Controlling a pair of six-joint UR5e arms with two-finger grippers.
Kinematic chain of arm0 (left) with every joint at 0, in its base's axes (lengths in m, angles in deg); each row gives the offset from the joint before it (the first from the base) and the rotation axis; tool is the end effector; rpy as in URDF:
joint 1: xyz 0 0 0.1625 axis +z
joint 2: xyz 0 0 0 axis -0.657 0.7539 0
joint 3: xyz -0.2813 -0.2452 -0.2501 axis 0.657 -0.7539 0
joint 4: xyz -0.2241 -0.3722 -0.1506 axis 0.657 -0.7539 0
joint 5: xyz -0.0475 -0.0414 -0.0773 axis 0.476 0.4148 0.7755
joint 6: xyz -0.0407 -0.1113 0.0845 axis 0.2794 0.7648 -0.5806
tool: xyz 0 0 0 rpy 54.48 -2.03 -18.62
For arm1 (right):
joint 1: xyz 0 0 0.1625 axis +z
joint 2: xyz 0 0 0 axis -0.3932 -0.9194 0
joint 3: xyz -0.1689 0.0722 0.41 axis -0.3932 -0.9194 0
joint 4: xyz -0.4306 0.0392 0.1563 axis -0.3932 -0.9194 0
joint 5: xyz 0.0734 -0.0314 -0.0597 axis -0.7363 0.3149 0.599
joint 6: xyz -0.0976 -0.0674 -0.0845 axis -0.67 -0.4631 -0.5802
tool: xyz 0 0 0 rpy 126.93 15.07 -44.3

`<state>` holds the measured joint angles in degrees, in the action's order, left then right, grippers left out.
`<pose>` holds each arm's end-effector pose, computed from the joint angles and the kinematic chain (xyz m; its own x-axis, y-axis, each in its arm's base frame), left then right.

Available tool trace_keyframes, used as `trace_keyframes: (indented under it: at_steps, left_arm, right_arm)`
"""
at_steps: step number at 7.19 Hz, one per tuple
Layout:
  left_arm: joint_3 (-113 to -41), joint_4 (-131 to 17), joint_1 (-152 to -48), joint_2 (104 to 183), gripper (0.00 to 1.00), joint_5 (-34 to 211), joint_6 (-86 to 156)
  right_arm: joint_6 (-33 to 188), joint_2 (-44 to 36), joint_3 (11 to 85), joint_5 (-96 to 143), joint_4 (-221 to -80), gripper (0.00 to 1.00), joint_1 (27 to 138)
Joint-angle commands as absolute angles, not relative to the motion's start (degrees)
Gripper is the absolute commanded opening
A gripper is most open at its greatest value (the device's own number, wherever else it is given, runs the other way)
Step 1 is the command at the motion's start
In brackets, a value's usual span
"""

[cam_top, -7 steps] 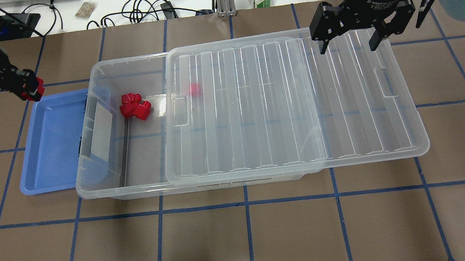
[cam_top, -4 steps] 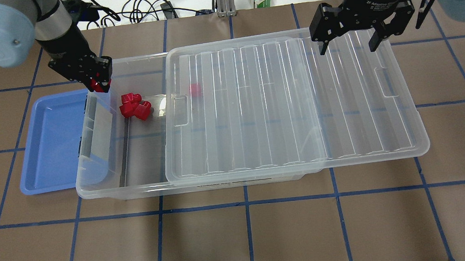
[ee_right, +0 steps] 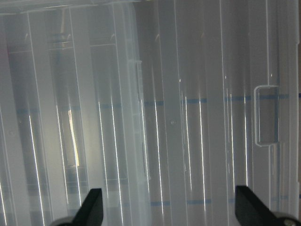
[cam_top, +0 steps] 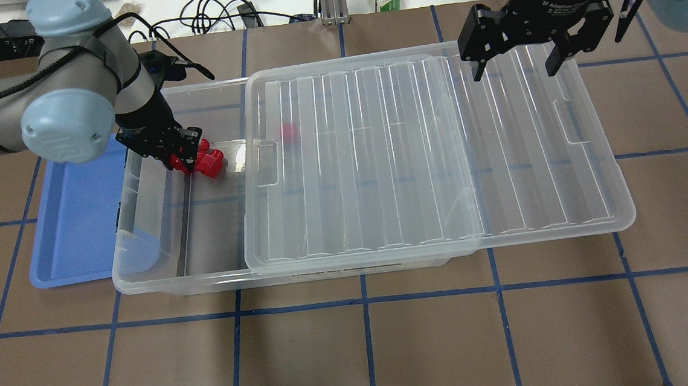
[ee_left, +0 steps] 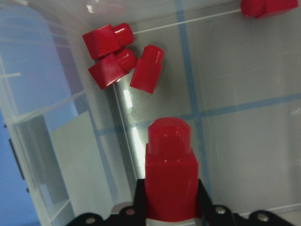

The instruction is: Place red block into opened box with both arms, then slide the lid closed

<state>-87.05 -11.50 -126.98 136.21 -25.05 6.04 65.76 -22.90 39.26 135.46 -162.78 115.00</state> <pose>-0.0861 -0.5979 0.2756 -0.9841 0.1771 -0.0155 0.1755 0.9817 0.0743 0.1537 -0.5514 0.5060 -0.9988 0.0450 -0.0214 0.0462 0.9974 -0.0547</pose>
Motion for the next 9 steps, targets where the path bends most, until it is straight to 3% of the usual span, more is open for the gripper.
trace_keyframes:
  at_steps: [1, 6, 7, 8, 9]
  left_arm:
    - [-90.76, -9.83, -127.03, 136.13, 0.0, -25.07, 6.26]
    - [-97.44, -2.29, -126.24, 138.32, 0.0, -24.9, 6.44]
    - [-97.72, -1.14, -126.24, 139.02, 0.22, -24.9, 6.44]
    - [-97.89, -0.35, -126.24, 139.81, 0.39, -24.9, 6.44]
    - [-97.9, 0.18, -126.24, 139.99, 0.73, -24.98, 6.61]
  right_arm:
    - [65.76, -22.9, 39.23, 135.46, -162.78, 1.0, 115.0]
    - [65.76, -22.9, 39.31, 135.46, -162.78, 1.0, 115.0]
    - [65.67, -22.81, 39.23, 135.55, -162.78, 1.0, 114.74]
    - [65.06, -22.73, 39.23, 135.55, -162.69, 1.0, 114.3]
    - [61.31, -22.73, 39.05, 136.77, -162.69, 1.0, 112.38]
